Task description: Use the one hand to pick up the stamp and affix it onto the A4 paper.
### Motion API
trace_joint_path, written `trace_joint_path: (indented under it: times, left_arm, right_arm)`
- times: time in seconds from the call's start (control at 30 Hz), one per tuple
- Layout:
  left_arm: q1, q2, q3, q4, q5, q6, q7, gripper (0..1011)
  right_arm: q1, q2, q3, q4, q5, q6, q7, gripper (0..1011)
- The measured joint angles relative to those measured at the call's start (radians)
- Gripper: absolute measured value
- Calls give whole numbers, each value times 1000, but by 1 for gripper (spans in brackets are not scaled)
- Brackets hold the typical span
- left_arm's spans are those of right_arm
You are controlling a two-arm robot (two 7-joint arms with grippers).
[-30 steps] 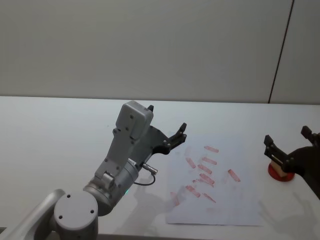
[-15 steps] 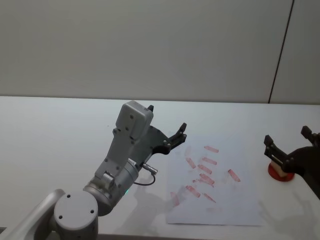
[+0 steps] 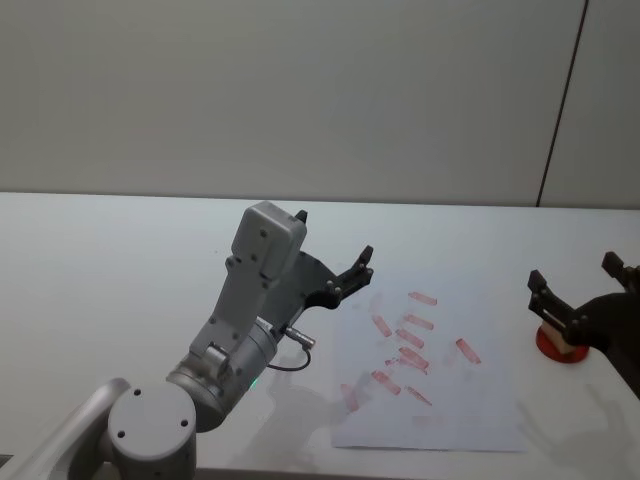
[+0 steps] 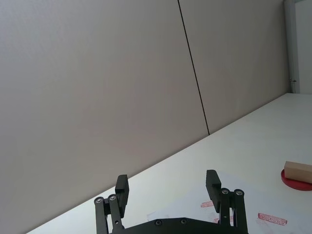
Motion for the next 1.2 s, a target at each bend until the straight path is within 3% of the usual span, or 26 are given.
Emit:
trace_joint_path:
  times: [0.67, 0.87, 1.2]
  left_arm:
    - [0, 0, 0, 0, 0, 0, 0, 1002]
    - [0, 0, 0, 0, 0, 0, 0, 1002]
    - [0, 0, 0, 0, 0, 0, 0, 1002]
  right_arm:
    - [1, 7, 8, 10, 0, 14, 1, 1001]
    - [-2, 23, 24, 17, 5, 62, -17, 1001]
    - [-1, 57, 63, 30, 31, 189, -62, 1001]
